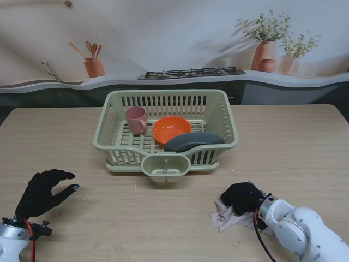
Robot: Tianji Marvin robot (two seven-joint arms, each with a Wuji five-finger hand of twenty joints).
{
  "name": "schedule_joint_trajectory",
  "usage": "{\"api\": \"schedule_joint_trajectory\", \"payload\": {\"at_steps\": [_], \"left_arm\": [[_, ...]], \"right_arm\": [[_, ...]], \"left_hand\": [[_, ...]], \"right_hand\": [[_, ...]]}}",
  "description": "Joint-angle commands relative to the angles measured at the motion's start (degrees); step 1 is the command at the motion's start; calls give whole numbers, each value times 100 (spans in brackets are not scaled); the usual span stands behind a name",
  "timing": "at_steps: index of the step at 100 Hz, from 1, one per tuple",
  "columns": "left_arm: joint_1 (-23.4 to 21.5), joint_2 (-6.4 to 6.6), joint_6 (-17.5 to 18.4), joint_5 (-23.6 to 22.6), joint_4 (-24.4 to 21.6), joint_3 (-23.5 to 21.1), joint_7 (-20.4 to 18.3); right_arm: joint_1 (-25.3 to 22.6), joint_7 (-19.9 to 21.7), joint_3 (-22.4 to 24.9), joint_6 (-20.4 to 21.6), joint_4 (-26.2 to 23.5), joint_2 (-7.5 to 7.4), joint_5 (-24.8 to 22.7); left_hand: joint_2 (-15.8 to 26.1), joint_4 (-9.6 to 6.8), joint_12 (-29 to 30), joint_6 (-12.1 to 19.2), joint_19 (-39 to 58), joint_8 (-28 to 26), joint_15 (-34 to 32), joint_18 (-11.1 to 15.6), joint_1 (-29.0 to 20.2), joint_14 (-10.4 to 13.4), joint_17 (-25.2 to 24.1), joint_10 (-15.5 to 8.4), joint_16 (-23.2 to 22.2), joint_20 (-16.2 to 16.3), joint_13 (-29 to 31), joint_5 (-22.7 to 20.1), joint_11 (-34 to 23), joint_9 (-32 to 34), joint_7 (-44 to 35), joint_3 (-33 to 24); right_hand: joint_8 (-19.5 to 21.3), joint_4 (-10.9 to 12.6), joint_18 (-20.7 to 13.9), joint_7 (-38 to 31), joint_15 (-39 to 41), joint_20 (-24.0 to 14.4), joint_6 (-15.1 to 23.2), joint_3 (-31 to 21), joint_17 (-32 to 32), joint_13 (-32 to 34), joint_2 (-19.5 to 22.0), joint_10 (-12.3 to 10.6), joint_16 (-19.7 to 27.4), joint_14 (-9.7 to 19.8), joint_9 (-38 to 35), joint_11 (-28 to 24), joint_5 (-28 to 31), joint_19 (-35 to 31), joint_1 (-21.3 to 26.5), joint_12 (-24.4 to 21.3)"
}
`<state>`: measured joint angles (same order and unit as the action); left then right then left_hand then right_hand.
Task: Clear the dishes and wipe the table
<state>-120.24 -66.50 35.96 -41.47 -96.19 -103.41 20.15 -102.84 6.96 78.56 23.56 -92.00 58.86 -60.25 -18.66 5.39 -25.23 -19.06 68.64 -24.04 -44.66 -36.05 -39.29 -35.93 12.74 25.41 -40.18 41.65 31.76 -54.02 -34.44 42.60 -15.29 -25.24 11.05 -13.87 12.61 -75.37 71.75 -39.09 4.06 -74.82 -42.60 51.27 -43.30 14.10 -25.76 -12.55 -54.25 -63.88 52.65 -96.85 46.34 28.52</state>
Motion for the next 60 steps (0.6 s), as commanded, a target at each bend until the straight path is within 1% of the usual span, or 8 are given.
{"api": "schedule_joint_trajectory", "payload": {"at_steps": [1, 16, 28, 38, 49, 60], "left_arm": [[-30, -4, 17, 23, -37, -7, -94], [-25, -5, 28, 23, -27, -4, -90], [-20, -3, 29, 7, -22, -2, -82], [-18, -2, 29, 9, -19, 0, -85], [-16, -4, 35, 7, -13, 0, -78], [-17, -7, 23, -8, -10, 7, -46]], "right_arm": [[-241, 207, 108, 12, 320, -147, -176], [-416, 128, 564, 194, 392, -186, -644], [-483, -13, 739, 210, 440, -197, -860], [-512, -54, 744, 173, 406, -188, -864], [-508, 2, 633, 117, 304, -174, -772], [-477, 243, 387, -103, 112, -153, -519]], "left_hand": [[207, -147, 116, -48, 32, -32, -12, 70, -166, -203, -83, 163, -38, -55, -136, -213, 9, -93, 26, 161], [204, -149, 116, -41, 31, -36, -10, 59, -168, -207, -81, 156, -37, -56, -138, -232, 9, -93, 16, 170], [208, -151, 117, -52, 32, -34, -9, 58, -174, -207, -81, 168, -37, -57, -138, -220, 11, -97, 21, 170], [212, -152, 117, -53, 32, -33, -7, 59, -172, -205, -82, 162, -37, -57, -140, -215, 12, -97, 24, 173], [208, -152, 117, -52, 32, -34, -7, 59, -173, -206, -82, 163, -37, -57, -141, -221, 11, -95, 22, 175], [207, -151, 117, -47, 32, -33, -8, 59, -173, -203, -82, 161, -37, -58, -138, -216, 10, -93, 23, 178]], "right_hand": [[-328, -158, -780, 635, 191, -10, -625, 27, 25, 57, -13, -145, -28, -76, -106, 1011, 24, -71, 313, -750], [-320, -161, -767, 640, 190, -12, -628, 20, 20, 67, -18, -139, -23, -71, -113, 1014, 33, -75, 311, -750], [-316, -163, -757, 645, 190, -12, -633, 19, 20, 65, -15, -142, -22, -80, -104, 1015, 33, -75, 309, -747], [-312, -164, -733, 648, 205, -19, -642, 27, -30, 88, -5, -103, -30, -90, -107, 1014, 26, -94, 308, -746], [-309, -164, -687, 650, 209, -19, -663, 30, -74, 99, 1, -89, -30, -106, -108, 1017, 22, -98, 307, -748], [-319, -162, -644, 670, 222, -31, -704, 28, -48, 86, -6, -58, -41, -139, -116, 1021, 23, -108, 313, -751]]}}
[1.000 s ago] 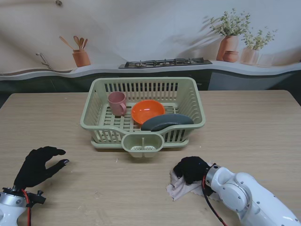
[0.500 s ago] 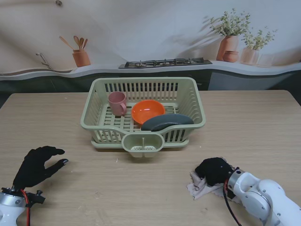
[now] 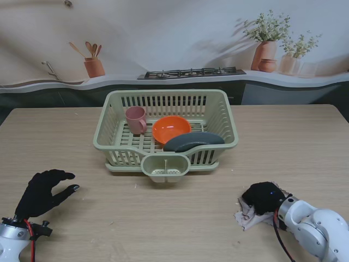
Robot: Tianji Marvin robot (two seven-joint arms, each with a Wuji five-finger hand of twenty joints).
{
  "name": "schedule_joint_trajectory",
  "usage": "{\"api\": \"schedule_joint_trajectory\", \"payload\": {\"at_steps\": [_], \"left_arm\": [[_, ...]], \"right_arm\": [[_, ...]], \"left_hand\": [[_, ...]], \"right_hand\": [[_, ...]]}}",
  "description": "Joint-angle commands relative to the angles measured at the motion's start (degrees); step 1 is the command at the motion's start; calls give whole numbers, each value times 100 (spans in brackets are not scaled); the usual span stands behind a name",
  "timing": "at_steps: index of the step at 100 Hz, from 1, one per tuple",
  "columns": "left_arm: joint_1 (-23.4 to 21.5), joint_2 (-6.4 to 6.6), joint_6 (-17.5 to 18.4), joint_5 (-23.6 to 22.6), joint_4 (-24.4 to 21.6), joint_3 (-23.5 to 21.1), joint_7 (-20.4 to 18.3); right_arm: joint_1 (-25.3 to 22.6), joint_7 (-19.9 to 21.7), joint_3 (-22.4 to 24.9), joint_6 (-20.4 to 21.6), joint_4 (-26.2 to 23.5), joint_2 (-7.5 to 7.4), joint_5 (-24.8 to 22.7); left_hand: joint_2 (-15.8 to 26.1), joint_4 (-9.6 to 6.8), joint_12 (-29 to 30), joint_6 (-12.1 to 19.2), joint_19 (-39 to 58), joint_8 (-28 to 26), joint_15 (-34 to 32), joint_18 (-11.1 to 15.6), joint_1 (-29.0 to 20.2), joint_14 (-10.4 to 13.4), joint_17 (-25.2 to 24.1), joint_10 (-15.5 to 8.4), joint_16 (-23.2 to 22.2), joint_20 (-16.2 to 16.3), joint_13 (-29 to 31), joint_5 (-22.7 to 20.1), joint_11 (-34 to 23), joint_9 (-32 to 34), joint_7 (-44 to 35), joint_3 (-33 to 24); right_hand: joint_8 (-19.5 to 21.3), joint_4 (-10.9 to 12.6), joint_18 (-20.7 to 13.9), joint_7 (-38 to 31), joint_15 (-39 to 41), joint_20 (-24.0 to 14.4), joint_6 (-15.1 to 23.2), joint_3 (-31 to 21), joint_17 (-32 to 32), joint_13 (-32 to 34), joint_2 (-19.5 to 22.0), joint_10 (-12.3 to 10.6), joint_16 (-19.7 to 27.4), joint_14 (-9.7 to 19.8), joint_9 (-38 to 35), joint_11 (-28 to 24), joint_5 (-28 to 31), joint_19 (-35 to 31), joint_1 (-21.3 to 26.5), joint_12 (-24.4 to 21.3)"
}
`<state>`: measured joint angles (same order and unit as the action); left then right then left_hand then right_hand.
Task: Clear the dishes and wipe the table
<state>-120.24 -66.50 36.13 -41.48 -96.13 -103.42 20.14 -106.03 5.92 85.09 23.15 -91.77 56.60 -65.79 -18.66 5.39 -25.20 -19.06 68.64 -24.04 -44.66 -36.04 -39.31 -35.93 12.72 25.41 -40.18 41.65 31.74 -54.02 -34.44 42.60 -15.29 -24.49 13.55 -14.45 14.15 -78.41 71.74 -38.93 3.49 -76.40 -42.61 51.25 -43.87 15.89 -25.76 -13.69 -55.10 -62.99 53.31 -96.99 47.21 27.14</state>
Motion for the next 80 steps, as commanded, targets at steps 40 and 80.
{"api": "schedule_joint_trajectory", "payload": {"at_steps": [40, 80], "left_arm": [[-35, -12, -47, -1, -37, 25, -18], [-38, -17, -33, 9, -34, 14, -12]], "right_arm": [[529, 952, -1720, -675, -245, 39, 487], [811, 1005, -2184, -867, -195, 27, 617]], "left_hand": [[212, -152, 113, -53, 33, -32, -9, 58, -180, -204, -80, 170, -38, -59, -140, -219, 10, -98, 24, 107], [214, -154, 113, -46, 33, -32, -10, 67, -176, -207, -83, 167, -38, -60, -141, -217, 8, -95, 23, 107]], "right_hand": [[-580, -101, -784, 1025, 289, -97, -714, 193, -156, 156, 38, -159, -69, -72, -85, 952, -12, -206, 215, -631], [-569, -98, -788, 1053, 288, -97, -711, 200, -172, 177, 36, -166, -62, -61, -105, 965, 7, -213, 212, -637]]}}
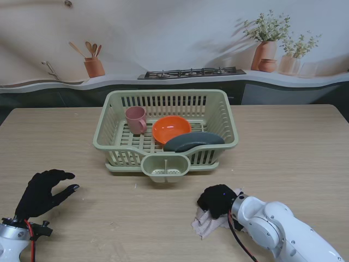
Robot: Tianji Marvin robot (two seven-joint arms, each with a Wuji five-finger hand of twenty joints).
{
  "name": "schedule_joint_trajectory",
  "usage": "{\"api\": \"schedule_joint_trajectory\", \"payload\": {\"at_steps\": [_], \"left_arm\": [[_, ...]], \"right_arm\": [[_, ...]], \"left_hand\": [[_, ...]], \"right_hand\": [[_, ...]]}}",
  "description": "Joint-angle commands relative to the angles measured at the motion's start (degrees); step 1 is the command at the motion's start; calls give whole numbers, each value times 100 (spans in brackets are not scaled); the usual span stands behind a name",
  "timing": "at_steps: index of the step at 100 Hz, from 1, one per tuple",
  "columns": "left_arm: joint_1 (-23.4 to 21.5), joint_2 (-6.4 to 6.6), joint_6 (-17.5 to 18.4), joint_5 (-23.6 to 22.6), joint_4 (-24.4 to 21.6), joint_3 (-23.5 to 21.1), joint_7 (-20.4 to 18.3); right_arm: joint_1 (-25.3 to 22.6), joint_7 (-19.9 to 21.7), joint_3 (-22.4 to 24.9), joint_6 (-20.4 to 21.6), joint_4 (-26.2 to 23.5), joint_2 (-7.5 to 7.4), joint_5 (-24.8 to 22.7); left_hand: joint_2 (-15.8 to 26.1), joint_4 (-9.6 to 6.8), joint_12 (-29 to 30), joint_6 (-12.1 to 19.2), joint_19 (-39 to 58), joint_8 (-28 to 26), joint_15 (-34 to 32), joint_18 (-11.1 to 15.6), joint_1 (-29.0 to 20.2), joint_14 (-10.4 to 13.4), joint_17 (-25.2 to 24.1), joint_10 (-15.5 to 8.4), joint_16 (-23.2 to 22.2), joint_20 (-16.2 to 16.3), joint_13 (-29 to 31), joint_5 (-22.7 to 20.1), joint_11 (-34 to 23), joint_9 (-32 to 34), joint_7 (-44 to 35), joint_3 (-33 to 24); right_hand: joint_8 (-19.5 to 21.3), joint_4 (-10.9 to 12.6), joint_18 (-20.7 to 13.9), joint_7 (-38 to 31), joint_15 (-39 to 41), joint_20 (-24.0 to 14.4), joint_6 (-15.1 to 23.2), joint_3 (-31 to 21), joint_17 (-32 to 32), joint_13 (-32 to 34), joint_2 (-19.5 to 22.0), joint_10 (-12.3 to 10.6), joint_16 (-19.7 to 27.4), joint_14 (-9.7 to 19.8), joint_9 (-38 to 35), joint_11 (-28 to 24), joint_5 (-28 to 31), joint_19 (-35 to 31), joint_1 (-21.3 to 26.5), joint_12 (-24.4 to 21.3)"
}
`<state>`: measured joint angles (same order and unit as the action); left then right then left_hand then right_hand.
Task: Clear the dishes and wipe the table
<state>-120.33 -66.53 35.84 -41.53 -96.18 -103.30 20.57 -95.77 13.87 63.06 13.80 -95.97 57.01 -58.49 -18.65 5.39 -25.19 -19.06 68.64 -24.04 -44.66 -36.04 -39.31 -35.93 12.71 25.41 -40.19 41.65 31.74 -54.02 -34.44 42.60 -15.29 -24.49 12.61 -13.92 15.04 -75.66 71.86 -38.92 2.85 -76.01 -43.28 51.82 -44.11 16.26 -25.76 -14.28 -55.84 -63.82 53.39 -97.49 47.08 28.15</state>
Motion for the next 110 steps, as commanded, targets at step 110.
{"api": "schedule_joint_trajectory", "payload": {"at_steps": [110], "left_arm": [[-13, -14, 9, 27, 2, 16, -51]], "right_arm": [[-428, 291, 510, 533, 209, -38, -315]], "left_hand": [[211, -153, 113, -51, 32, -32, -13, 63, -166, -203, -87, 162, -40, -62, -140, -223, 9, -95, 21, 105]], "right_hand": [[-439, -152, -896, 793, 278, -87, -604, 167, -110, 131, 63, -242, -50, 35, -42, 1038, 12, -162, 220, -737]]}}
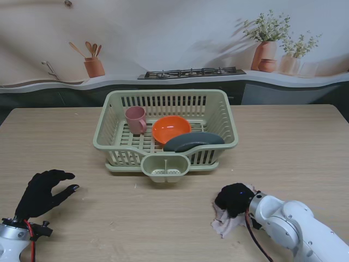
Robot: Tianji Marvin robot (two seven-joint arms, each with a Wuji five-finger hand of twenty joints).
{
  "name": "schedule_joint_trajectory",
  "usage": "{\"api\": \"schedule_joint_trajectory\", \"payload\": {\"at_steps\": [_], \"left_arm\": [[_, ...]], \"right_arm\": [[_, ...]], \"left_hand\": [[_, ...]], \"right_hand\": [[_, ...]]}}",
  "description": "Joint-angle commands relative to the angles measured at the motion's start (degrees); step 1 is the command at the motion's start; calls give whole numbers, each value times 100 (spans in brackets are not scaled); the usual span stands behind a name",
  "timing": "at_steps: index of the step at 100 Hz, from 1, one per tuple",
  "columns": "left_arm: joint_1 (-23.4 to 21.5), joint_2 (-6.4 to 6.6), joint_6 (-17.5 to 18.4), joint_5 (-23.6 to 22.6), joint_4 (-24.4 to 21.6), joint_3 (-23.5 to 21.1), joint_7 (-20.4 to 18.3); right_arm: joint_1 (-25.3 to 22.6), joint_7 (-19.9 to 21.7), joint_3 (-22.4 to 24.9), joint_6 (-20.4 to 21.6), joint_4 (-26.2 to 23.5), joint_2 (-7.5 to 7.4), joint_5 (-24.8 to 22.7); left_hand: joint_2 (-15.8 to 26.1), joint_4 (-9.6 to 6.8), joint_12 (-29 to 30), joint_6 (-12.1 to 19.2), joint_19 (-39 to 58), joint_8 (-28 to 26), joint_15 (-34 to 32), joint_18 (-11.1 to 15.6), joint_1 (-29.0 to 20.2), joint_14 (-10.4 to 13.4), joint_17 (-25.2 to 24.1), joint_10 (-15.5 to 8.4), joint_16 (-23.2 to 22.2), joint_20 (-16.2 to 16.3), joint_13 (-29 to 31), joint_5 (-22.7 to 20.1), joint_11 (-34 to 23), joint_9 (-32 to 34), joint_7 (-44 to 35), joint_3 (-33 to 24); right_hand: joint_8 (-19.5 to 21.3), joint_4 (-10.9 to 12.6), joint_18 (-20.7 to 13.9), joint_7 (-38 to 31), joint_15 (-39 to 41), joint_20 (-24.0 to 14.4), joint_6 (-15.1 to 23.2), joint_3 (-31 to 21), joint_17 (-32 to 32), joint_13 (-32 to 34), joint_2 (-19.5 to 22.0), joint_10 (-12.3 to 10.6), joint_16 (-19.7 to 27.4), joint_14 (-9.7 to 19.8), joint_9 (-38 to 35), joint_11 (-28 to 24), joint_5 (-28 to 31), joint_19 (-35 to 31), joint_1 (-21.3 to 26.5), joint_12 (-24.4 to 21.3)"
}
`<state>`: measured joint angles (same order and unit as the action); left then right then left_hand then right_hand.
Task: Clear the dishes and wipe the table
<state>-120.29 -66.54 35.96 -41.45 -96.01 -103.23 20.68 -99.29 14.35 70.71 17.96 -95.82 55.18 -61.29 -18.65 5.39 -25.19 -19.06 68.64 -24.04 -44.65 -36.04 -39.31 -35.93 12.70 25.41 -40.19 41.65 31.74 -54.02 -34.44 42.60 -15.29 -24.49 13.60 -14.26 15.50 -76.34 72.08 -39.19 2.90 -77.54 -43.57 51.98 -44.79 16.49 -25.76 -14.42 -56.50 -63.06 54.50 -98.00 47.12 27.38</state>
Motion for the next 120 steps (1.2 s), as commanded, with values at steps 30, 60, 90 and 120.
{"api": "schedule_joint_trajectory", "payload": {"at_steps": [30, 60, 90, 120], "left_arm": [[-16, -13, 2, 39, -14, 1, -81], [-9, -11, -3, 40, -9, 2, -90], [2, -11, 30, 16, 10, -6, -70], [7, -8, 33, 23, 18, 0, -91]], "right_arm": [[668, 246, -1359, -280, 336, 162, 580], [515, 240, -1115, -202, 359, 152, 445], [-214, 176, 7, 223, 387, 121, -292], [-514, -75, 763, 504, 453, 108, -947]], "left_hand": [[211, -153, 112, -55, 32, -34, -6, 63, -175, -206, -86, 164, -37, -62, -148, -223, 8, -94, 19, 105], [214, -152, 111, -50, 32, -34, -9, 63, -171, -203, -86, 156, -38, -62, -147, -225, 6, -100, 19, 110], [216, -154, 112, -52, 32, -34, -9, 63, -178, -202, -86, 170, -37, -63, -142, -218, 10, -102, 21, 114], [218, -154, 113, -51, 32, -35, -7, 63, -179, -208, -86, 158, -37, -63, -148, -220, 11, -100, 20, 122]], "right_hand": [[-529, -116, -942, 859, 251, -60, -570, 338, -81, 127, 139, -281, -46, 80, 18, 970, -91, -111, 213, -661], [-529, -113, -942, 859, 251, -59, -573, 337, -81, 127, 138, -290, -45, 79, 12, 969, -91, -111, 213, -658], [-533, -115, -942, 857, 251, -59, -583, 323, -81, 127, 127, -284, -42, 75, 15, 968, -88, -111, 216, -655], [-535, -117, -942, 852, 252, -59, -576, 317, -81, 127, 125, -292, -39, 74, 22, 965, -87, -112, 216, -654]]}}
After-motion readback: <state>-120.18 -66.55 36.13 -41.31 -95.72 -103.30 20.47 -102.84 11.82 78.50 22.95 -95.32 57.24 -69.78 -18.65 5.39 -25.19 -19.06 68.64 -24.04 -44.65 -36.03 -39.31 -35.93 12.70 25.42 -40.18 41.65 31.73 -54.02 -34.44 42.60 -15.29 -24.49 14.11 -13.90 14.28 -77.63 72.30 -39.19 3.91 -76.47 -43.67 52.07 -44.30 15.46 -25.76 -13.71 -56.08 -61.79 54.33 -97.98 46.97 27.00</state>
